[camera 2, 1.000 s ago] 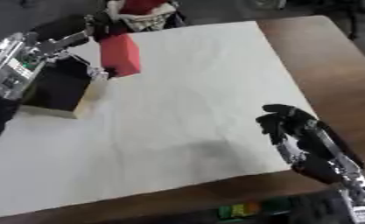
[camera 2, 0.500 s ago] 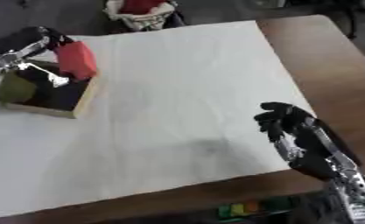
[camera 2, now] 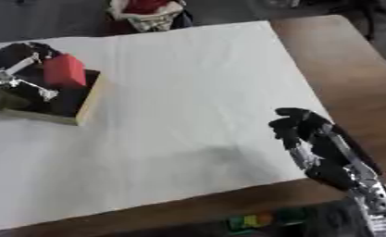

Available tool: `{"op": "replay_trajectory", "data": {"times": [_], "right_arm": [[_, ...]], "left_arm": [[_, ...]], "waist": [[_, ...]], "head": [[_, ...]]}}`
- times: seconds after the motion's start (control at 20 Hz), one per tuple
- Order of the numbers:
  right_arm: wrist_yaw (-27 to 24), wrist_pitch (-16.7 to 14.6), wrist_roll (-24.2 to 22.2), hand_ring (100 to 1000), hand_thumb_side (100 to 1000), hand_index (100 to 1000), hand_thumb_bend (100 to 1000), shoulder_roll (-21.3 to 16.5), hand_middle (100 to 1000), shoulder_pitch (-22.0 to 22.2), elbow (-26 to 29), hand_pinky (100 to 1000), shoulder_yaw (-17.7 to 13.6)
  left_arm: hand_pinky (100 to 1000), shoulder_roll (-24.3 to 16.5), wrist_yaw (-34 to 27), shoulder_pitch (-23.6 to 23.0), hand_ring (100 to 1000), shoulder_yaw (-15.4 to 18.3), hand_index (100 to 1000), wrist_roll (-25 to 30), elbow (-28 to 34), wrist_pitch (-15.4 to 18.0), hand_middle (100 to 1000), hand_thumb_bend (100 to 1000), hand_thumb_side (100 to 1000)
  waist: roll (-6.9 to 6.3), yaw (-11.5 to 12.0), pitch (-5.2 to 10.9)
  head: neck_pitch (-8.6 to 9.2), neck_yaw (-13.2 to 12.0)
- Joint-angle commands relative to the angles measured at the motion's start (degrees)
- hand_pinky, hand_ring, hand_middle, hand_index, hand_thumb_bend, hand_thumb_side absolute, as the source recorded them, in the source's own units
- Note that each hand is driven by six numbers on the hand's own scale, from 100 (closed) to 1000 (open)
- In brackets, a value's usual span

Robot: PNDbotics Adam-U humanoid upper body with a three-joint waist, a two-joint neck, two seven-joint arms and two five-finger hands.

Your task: Pick up objects on the table and place them in the box.

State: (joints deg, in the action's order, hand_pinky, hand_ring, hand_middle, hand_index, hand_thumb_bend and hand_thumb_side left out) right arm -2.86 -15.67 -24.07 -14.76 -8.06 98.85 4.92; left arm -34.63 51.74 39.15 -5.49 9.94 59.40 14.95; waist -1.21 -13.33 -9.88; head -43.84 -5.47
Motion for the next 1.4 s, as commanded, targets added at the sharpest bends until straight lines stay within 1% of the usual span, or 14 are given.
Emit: {"op": "replay_trajectory", "data": {"times": [0.05, 0.2, 0.35, 0.5, 0.55, 0.7, 0.75, 0.8, 0.9, 1.1, 1.2, 1.25, 1.3, 1.4], "right_arm": [[0.06, -0.09, 0.25, 771, 470, 833, 100, -0.58, 509, -0.49, 0.49, 766, -0.56], [0.13, -0.09, 0.34, 771, 470, 833, 100, -0.64, 509, -0.42, 0.47, 766, -0.72], [0.18, -0.1, 0.39, 771, 470, 833, 100, -0.68, 509, -0.41, 0.48, 766, -0.77], [0.22, -0.11, 0.43, 771, 470, 833, 100, -0.68, 509, -0.42, 0.5, 766, -0.82], [0.22, -0.11, 0.46, 771, 470, 833, 100, -0.69, 509, -0.41, 0.5, 766, -0.87], [0.24, -0.18, 0.63, 771, 470, 833, 100, -0.73, 509, -0.45, 0.54, 766, -1.02], [0.25, -0.2, 0.66, 771, 470, 833, 100, -0.73, 509, -0.48, 0.55, 766, -1.04], [0.26, -0.21, 0.69, 771, 470, 833, 100, -0.72, 509, -0.49, 0.56, 766, -1.07], [0.29, -0.22, 0.77, 771, 470, 833, 100, -0.75, 509, -0.49, 0.57, 766, -1.15], [0.3, -0.2, 0.85, 771, 470, 834, 100, -0.73, 509, -0.53, 0.59, 766, -1.18], [0.3, -0.19, 0.85, 771, 470, 834, 100, -0.73, 509, -0.57, 0.61, 766, -1.17], [0.29, -0.19, 0.84, 771, 470, 837, 100, -0.72, 510, -0.61, 0.63, 766, -1.16], [0.23, -0.22, 0.87, 771, 470, 839, 100, -0.57, 510, -0.81, 0.71, 766, -1.16], [0.17, -0.2, 0.95, 771, 470, 839, 100, -0.46, 510, -1.01, 0.76, 766, -1.19]], "left_arm": [[760, -1.62, 0.12, 0.46, 743, 1.03, 913, -1.18, 0.75, -0.17, 804, 498, 620], [779, -2.98, -0.9, -1.71, 763, 2.96, 921, -3.1, 4.28, 0.57, 836, 558, 679], [784, -4.21, -2.56, -4.23, 772, 4.05, 931, -3.36, 9.09, 0.41, 860, 573, 706], [771, -5.07, -4.8, -6.75, 766, 5.19, 928, -3.25, 13.69, -0.24, 854, 554, 701], [709, -5.01, -5.46, -7.41, 723, 5.59, 906, -3.15, 15.11, -0.7, 798, 463, 655], [627, -3.76, -8.17, -10.52, 667, 8.45, 876, -5.18, 19.8, -0.78, 734, 268, 571], [619, -3.26, -9.12, -11.71, 663, 9.13, 871, -6.09, 21.38, -0.75, 727, 245, 559], [596, -2.74, -10.08, -12.98, 647, 9.71, 860, -7.02, 22.94, -0.85, 706, 193, 546], [561, -1.06, -12.01, -15.86, 629, 10.94, 843, -8.94, 26.09, -1.16, 678, 100, 570], [535, 3.1, -15.8, -20.83, 620, 11.09, 832, -12.72, 32.24, 0.18, 661, 100, 605], [535, 3.57, -17.66, -22.36, 620, 10.51, 832, -14.33, 35.27, -0.61, 661, 100, 605], [510, 3.6, -18.6, -22.94, 609, 10.25, 822, -14.6, 36.79, -1.32, 643, 100, 675], [497, 4.18, -19.51, -23.82, 600, 10.04, 809, -15.04, 38.24, -1.41, 624, 100, 704], [497, 6.32, -21.23, -26.2, 600, 9.75, 809, -16.43, 41.03, -0.51, 624, 100, 704]], "waist": [[0.04, 0.13, 0.74], [-0.01, 0.48, 0.74], [-0.06, 0.77, 0.73], [-0.05, 0.98, 0.71], [0.01, 1.11, 0.69], [0.19, 1.51, 0.59], [0.23, 1.62, 0.55], [0.26, 1.75, 0.5], [0.33, 2.04, 0.4], [0.31, 2.39, 0.28], [0.28, 2.41, 0.25], [0.31, 2.42, 0.21], [0.57, 2.51, -0.04], [0.69, 2.59, -0.22]], "head": [[-0.28, 0.26], [-0.28, 0.49], [-0.28, 0.66], [-0.28, 0.81], [-0.28, 0.89], [-0.28, 1.01], [-0.28, 1.02], [-0.28, 1.06], [-0.28, 1.1], [-0.28, 0.78], [-0.28, 0.73], [-0.28, 0.67], [-0.27, 0.35], [-0.27, 0.07]]}}
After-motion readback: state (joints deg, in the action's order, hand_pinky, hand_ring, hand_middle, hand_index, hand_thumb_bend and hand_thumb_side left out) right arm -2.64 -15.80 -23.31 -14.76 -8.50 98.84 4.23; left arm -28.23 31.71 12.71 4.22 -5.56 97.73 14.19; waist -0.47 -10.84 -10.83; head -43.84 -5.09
